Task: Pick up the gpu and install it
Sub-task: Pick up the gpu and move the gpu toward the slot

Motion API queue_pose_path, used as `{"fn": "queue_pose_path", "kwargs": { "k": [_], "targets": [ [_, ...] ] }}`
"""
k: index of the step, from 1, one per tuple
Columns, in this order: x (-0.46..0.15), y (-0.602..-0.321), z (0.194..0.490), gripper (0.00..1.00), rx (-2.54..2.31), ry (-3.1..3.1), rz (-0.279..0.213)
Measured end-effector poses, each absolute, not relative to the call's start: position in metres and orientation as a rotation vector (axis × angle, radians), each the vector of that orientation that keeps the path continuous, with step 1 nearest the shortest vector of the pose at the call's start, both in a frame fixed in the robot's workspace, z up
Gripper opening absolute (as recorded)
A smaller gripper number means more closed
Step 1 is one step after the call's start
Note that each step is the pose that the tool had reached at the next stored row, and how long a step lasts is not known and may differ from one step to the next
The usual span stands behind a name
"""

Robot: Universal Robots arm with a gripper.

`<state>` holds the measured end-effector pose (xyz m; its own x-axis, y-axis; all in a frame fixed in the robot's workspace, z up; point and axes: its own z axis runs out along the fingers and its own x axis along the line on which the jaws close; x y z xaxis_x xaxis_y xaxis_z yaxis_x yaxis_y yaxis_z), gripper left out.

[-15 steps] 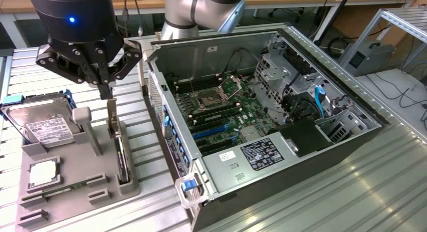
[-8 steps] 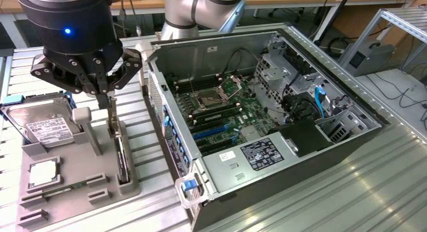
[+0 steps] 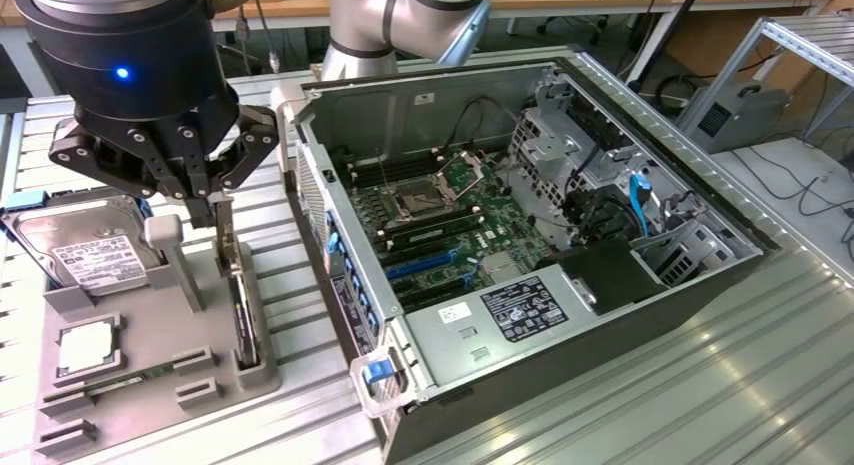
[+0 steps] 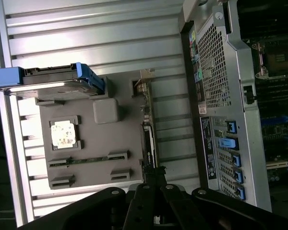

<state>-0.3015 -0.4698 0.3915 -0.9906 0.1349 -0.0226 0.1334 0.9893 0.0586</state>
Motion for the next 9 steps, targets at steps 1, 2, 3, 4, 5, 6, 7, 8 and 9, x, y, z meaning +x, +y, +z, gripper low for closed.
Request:
{"fn": "queue_pose_path", "kwargs": {
  "k": [1, 2, 3, 4, 5, 6, 7, 8, 9],
  "targets": [
    [-0.3015, -0.4699, 0.3915, 0.11, 0.21, 3.107, 0.089],
    [-0.3016, -0.4698, 0.3915, 0.11, 0.21, 3.107, 0.089],
    [-0.3015, -0.4699, 0.3915, 0.11, 0.21, 3.107, 0.089],
    [-0.3015, -0.4698, 0.3915, 0.11, 0.21, 3.107, 0.089],
    [-0.3015, -0.4698, 0.3915, 0.11, 0.21, 3.107, 0.089],
    [-0.3015, -0.4698, 0.3915, 0.11, 0.21, 3.107, 0.089],
    [-0.3015, -0.4698, 0.3915, 0.11, 0.21, 3.107, 0.089],
    [-0.3016, -0.4698, 0.3915, 0.11, 0.21, 3.107, 0.089],
    [-0.3016, -0.4698, 0.3915, 0.11, 0.21, 3.107, 0.089]
  ]
}}
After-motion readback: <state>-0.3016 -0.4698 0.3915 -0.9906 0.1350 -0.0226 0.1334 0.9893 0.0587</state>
